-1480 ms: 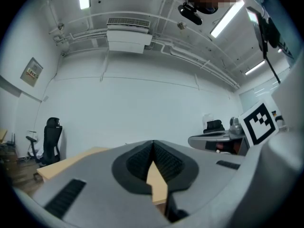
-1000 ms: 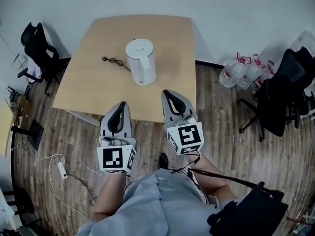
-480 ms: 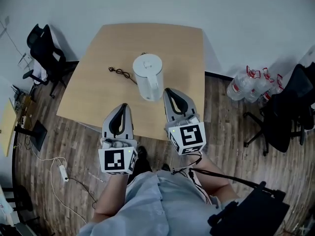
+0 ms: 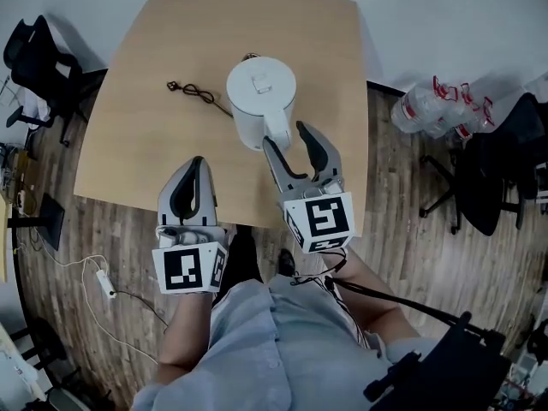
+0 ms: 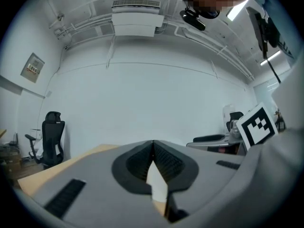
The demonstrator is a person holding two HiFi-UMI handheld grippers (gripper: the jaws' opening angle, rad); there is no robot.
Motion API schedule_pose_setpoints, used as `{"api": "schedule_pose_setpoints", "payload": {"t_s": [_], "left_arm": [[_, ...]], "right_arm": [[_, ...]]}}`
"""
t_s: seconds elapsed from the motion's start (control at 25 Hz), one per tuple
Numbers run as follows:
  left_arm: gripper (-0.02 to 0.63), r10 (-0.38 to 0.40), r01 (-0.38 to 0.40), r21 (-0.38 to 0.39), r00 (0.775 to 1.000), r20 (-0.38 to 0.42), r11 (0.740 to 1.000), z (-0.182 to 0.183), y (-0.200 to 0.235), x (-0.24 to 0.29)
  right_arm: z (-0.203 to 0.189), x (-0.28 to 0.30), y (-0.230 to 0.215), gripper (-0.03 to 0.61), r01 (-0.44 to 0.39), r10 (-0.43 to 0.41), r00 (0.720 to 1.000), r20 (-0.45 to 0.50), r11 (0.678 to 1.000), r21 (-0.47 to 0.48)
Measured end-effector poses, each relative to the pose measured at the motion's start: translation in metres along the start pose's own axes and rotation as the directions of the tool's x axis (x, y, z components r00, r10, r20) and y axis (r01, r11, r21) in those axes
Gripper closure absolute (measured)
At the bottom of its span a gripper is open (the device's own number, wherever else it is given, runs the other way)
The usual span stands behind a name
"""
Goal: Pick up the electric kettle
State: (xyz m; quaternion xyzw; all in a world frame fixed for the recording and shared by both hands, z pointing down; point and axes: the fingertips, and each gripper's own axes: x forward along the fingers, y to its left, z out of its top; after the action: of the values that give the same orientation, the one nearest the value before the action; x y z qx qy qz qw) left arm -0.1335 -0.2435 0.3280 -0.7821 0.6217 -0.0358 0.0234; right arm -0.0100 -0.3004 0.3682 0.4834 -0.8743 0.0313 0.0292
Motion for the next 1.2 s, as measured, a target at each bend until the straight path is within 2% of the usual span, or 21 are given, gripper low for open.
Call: {"api": "schedule_pose_setpoints", "payload": {"t_s": [0.28, 0.52, 0.92, 1.2], "left_arm": [[0.616, -0.006, 0.004, -0.018, 0.996, -0.090, 1.000, -0.035, 0.035, 0.018], [0.615, -0.030, 0.025, -0.034, 0.991, -0.129, 0.999, -0.052, 0.044, 0.026], [0.615, -0.078, 0.075, -0.035, 0.992, -0.095, 0.997, -0.045, 0.040, 0.041], [0.616, -0.061, 0.060, -0.019, 0.996, -0.061, 0.998, -0.032, 0.048, 0.041]], "right_arm": [[-0.031, 0.025, -0.008, 0.351, 0.105, -0.104, 0.992, -0.071, 0.994, 0.016], [-0.031, 0.025, -0.010, 0.353, 0.144, -0.144, 0.988, -0.047, 0.990, -0.004], [-0.030, 0.029, -0.014, 0.419, 0.131, -0.131, 0.990, -0.054, 0.991, -0.006], [-0.021, 0.044, -0.023, 0.425, 0.111, -0.111, 0.994, 0.016, 0.994, 0.021]]}}
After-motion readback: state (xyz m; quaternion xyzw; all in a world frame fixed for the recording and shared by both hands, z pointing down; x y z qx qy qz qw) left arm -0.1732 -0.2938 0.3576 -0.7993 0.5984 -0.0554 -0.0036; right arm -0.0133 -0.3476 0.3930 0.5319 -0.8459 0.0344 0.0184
